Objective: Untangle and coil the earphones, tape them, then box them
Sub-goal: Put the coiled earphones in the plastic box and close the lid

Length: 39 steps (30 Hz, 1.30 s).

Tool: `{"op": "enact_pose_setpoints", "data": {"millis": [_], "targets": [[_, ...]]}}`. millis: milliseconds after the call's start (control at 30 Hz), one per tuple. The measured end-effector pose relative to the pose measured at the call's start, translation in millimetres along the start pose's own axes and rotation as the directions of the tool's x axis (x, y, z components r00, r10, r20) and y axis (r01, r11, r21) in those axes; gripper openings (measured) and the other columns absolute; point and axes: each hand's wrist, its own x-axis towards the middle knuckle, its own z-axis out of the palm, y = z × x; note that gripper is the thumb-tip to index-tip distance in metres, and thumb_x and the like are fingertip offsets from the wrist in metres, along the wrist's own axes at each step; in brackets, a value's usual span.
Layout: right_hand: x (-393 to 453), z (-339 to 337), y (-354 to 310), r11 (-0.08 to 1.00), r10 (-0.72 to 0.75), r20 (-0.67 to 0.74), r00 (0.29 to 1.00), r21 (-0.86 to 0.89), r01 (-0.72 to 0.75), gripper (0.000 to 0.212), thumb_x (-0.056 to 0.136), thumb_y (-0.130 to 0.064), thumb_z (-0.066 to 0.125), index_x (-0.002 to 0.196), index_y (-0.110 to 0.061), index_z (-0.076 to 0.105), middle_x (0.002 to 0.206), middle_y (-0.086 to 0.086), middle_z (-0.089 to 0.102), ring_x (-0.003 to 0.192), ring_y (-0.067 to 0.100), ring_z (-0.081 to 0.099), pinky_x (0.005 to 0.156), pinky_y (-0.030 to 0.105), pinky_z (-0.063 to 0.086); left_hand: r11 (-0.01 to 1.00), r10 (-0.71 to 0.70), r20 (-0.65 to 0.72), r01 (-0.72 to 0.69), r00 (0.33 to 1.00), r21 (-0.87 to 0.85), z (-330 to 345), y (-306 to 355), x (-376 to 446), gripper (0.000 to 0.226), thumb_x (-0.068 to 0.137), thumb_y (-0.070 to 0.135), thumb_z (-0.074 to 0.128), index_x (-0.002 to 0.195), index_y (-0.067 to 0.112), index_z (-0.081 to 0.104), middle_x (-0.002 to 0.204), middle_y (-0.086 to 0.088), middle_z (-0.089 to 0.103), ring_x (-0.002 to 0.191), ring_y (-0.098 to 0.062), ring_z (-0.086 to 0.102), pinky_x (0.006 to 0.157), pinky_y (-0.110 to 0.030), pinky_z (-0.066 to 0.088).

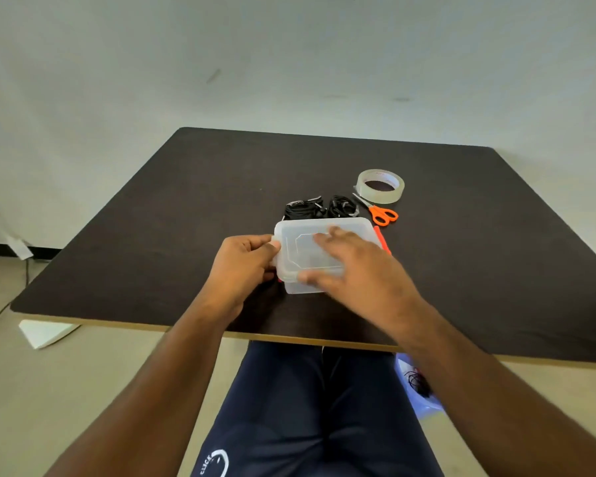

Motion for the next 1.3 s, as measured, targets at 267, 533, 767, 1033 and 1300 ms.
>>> {"op": "enact_pose_setpoints", "data": {"millis": [267,533,767,1033,1300], "targets": [[-14.3,12.0,67.9,0.925,0.048,-0.178,0.983,0.379,0.024,0.077,0.082,-0.058,0.053,0.149,-0.026,0.035,0.151,-0.018,0.028,0.139,-0.005,0.023,0.11,0.007,0.021,0.999,0.037,-0.049,-0.035,0.998,0.037,6.9,-0.8,3.9,0.032,0.099,0.014,0.052,0.084,0.037,0.07,0.09,0.008,0.076,0.088,-0.012,0.072,0.084,-0.037,0.059],[-17.0,26.6,83.7,0.82,0.12,-0.141,0.983,0.572,-0.019,0.073,0.079,-0.058,0.06,0.145,-0.043,0.034,0.139,-0.022,0.051,0.126,-0.007,0.045,0.096,0.003,0.036,0.987,0.124,-0.059,-0.117,0.991,0.11,10.2,-5.1,5.4,0.034,0.101,0.02,0.049,0.083,0.044,0.066,0.082,0.022,0.073,0.084,-0.005,0.071,0.072,-0.023,0.056],[-20.8,18.5,76.0,0.836,0.104,-0.357,0.928,0.537,0.112,0.069,0.079,-0.049,0.064,0.14,-0.036,0.034,0.132,-0.037,0.032,0.13,-0.021,0.024,0.097,-0.005,0.024,0.943,0.263,-0.059,-0.244,0.963,0.225,14.1,3.0,0.9,0.027,0.103,0.031,0.043,0.096,0.038,0.069,0.088,0.013,0.074,0.083,-0.004,0.07,0.07,-0.019,0.058],[7.7,-28.9,93.9,0.676,0.364,-0.725,0.585,0.638,0.369,0.052,0.071,-0.07,0.066,0.093,-0.023,0.067,0.089,-0.002,0.066,0.086,0.01,0.063,0.075,0.029,0.05,0.795,0.533,-0.084,-0.464,0.842,0.392,46.0,63.8,4.1,0.07,0.092,0.065,0.034,0.051,0.009,0.041,0.046,0.003,0.042,0.045,-0.01,0.036,0.046,-0.025,0.03],[27.3,-39.7,199.5,0.708,0.671,-0.522,0.526,0.662,-0.245,0.044,0.088,-0.057,0.057,0.08,-0.014,0.053,0.074,-0.003,0.054,0.069,0.016,0.051,0.062,0.032,0.041,0.521,0.275,0.318,-0.419,0.907,0.744,151.2,80.0,48.6,0.052,0.097,0.058,0.037,0.065,0.019,0.05,0.08,-0.001,0.062,0.09,-0.026,0.063,0.099,-0.056,0.042]]}}
